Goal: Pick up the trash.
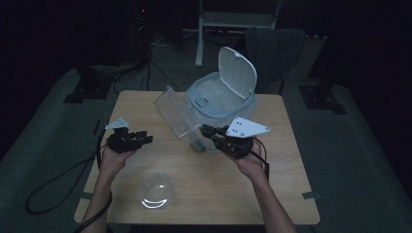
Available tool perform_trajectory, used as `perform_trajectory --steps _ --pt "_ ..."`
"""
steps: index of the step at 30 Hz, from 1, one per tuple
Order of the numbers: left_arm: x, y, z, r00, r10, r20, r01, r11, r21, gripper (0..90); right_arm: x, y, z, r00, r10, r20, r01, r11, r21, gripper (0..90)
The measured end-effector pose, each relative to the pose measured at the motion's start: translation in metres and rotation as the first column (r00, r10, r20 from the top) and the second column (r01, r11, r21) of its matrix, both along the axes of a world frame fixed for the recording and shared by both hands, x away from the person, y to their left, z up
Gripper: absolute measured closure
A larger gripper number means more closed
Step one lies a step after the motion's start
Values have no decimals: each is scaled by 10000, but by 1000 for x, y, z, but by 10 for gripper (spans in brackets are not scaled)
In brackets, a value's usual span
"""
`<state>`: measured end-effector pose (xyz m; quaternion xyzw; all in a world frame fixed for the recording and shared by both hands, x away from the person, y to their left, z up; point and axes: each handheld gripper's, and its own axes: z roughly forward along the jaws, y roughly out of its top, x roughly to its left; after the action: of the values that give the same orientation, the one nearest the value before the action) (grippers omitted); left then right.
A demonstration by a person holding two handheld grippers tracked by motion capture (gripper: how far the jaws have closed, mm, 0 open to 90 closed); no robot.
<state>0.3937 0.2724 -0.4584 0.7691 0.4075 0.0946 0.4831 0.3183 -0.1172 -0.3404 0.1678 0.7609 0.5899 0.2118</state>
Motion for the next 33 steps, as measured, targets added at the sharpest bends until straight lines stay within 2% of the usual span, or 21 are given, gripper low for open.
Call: perform_trajectory --steps 33 --pt "0 2 0 10000 24 1 -24 10000 13 556 1 -6 39 9990 -208 402 199 9995 230 851"
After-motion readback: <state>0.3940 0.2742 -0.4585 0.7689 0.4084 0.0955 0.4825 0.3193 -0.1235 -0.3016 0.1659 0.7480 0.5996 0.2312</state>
